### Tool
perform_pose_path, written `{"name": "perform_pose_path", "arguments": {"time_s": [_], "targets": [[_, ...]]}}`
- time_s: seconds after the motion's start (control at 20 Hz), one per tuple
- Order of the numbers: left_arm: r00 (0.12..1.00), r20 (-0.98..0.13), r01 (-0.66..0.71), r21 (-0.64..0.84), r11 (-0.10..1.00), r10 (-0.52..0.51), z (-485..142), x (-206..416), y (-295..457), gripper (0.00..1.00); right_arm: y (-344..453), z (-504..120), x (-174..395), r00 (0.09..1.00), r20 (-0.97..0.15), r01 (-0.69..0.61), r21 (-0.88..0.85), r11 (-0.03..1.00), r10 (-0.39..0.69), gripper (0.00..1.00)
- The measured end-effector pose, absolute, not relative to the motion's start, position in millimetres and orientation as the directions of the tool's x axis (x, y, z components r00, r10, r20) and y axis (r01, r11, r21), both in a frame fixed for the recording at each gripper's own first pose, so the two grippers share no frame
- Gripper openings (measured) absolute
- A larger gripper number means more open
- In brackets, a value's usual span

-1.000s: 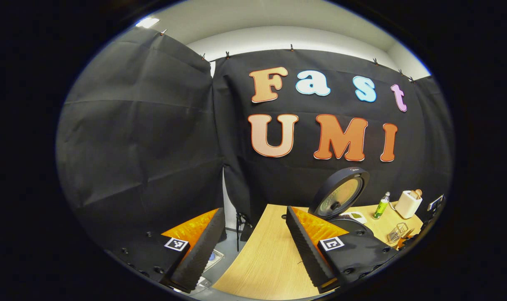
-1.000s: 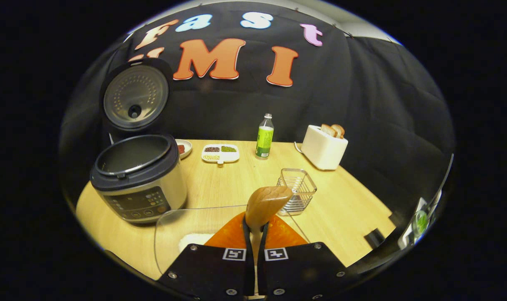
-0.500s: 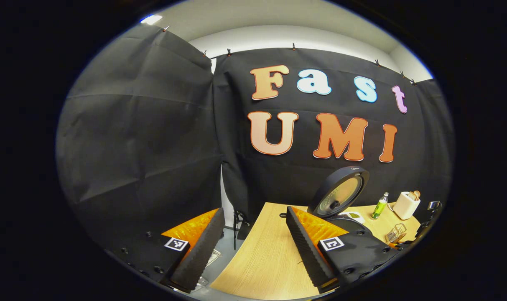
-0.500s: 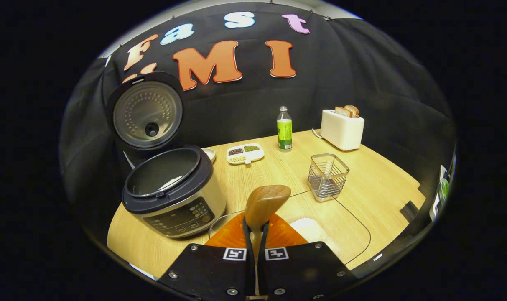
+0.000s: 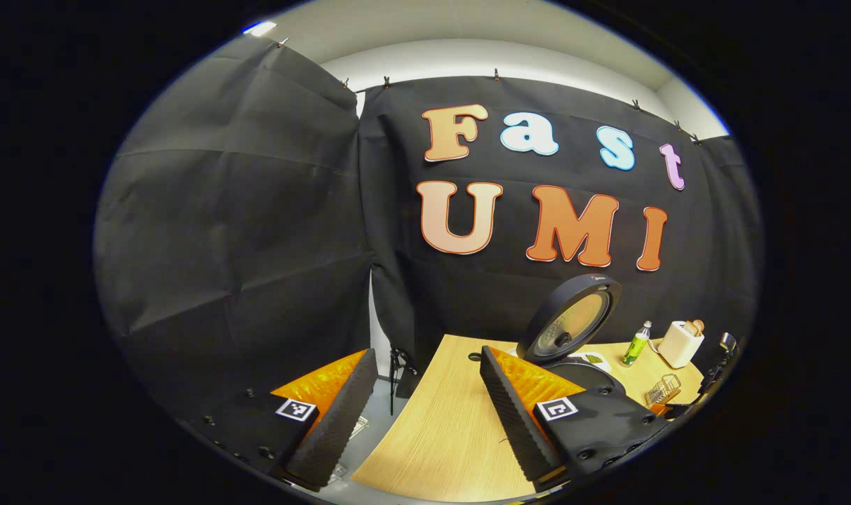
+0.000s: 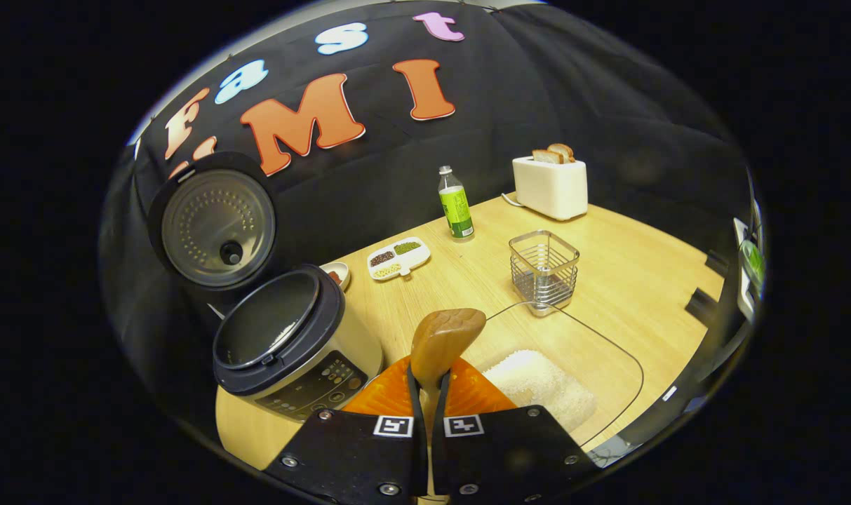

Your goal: Close the left gripper, press the button to open the rice cooker; take a wooden spoon from the chopstick holder with the right hand, scoop a spoonful of rice and pour it into the rice cooker, then put the wooden spoon back into the chopstick holder.

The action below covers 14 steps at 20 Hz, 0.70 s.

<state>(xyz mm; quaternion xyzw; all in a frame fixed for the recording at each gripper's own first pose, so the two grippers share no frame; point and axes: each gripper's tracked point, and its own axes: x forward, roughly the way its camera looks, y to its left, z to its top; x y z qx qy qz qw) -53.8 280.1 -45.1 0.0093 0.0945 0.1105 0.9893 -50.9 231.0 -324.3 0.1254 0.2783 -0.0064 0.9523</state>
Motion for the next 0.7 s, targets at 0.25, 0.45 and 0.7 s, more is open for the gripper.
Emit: {"name": "perform_pose_path", "arguments": {"time_s": [0.25, 0.45, 0.7], "targets": [[0.957, -0.193, -0.216, 0.033, 0.976, 0.218, -47.2, -52.4, 279.9, 0.97, 214.1, -341.7, -50.9, 0.807, -0.559, 0.169, 0.531, 0.83, 0.192, 0.02], [0.96, -0.19, -0.201, 0.039, 0.979, 0.205, -47.3, -47.6, 270.8, 0.97, 190.4, -338.8, -51.8, 0.812, -0.525, 0.264, 0.72, 0.642, 0.255, 0.02], [0.97, -0.175, -0.167, 0.03, 0.986, 0.17, -41.4, -39.5, 251.5, 0.98, 163.8, -327.8, -59.2, 0.831, -0.495, 0.314, 0.794, 0.521, 0.254, 0.02]]}}
